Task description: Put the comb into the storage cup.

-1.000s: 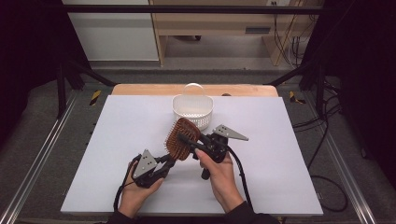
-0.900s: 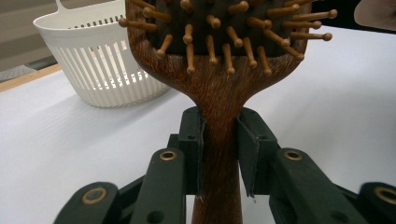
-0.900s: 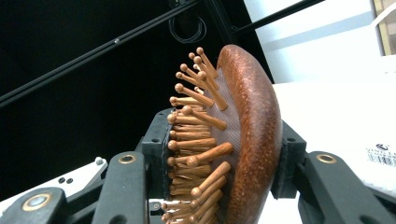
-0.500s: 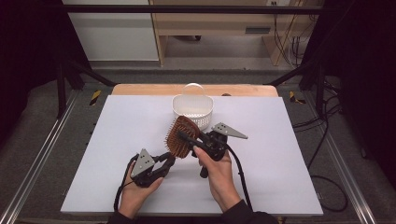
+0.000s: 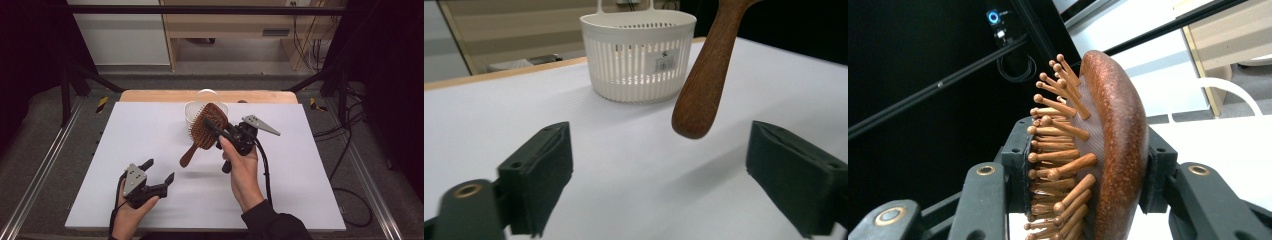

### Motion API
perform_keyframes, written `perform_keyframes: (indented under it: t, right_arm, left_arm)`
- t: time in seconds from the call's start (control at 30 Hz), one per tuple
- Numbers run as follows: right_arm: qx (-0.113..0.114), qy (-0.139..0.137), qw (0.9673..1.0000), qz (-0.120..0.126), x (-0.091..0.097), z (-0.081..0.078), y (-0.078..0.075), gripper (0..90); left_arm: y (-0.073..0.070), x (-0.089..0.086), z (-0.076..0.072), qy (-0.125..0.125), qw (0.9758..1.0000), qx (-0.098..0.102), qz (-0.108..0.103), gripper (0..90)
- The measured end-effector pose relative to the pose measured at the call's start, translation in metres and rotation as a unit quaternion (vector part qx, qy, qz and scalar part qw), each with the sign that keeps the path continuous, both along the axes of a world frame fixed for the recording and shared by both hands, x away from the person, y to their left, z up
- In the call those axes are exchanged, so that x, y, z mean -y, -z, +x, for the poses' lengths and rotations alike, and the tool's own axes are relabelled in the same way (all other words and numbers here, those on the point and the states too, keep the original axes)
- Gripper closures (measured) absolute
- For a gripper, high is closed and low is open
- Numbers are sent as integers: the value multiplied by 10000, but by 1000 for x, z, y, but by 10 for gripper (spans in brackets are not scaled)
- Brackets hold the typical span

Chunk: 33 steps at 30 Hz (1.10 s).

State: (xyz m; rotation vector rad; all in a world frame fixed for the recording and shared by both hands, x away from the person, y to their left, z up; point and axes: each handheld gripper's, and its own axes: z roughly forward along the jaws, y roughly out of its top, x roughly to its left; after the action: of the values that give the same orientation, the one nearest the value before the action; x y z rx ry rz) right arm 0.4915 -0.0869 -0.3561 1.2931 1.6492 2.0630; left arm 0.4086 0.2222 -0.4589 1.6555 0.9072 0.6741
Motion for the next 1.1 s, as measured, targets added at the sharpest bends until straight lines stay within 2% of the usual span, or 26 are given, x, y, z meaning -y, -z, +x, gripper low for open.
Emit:
perform_keyframes:
  t: [0.07,0.2,0.27,0.37,0.47,0.63,0.73,0.8,0.87,1.1]
  right_arm:
    - [-7,34,10000,15,1,4,-1,519]
    - [-43,91,9999,72,2,11,-1,518]
    - [-60,108,9999,98,2,13,-2,518]
    - [-80,137,9998,93,2,14,-5,518]
    - [-128,146,9996,214,2,16,-12,518]
    - [44,222,9996,191,-1,21,-28,517]
    - [115,266,9994,180,-4,27,-35,516]
    - [141,300,9992,203,-7,32,-38,516]
    - [145,295,9992,237,-9,38,-41,516]
    - [265,321,9987,303,-18,51,-53,516]
  left_arm:
    - [0,-8,-3,-127,9999,10,-24,70]
    - [2,-23,-3,-343,9994,34,-16,61]
    - [2,-30,0,-467,9989,48,-77,59]
    - [4,-36,1,-630,9980,53,-75,60]
    - [6,-38,3,-793,9968,74,-41,61]
    - [6,-37,5,-749,9971,117,-41,52]
    - [4,-35,3,-669,9971,344,114,40]
    - [4,-34,4,-654,9970,381,139,38]
    - [6,-34,4,-740,9956,492,312,35]
    - [7,-40,7,-887,9946,487,248,24]
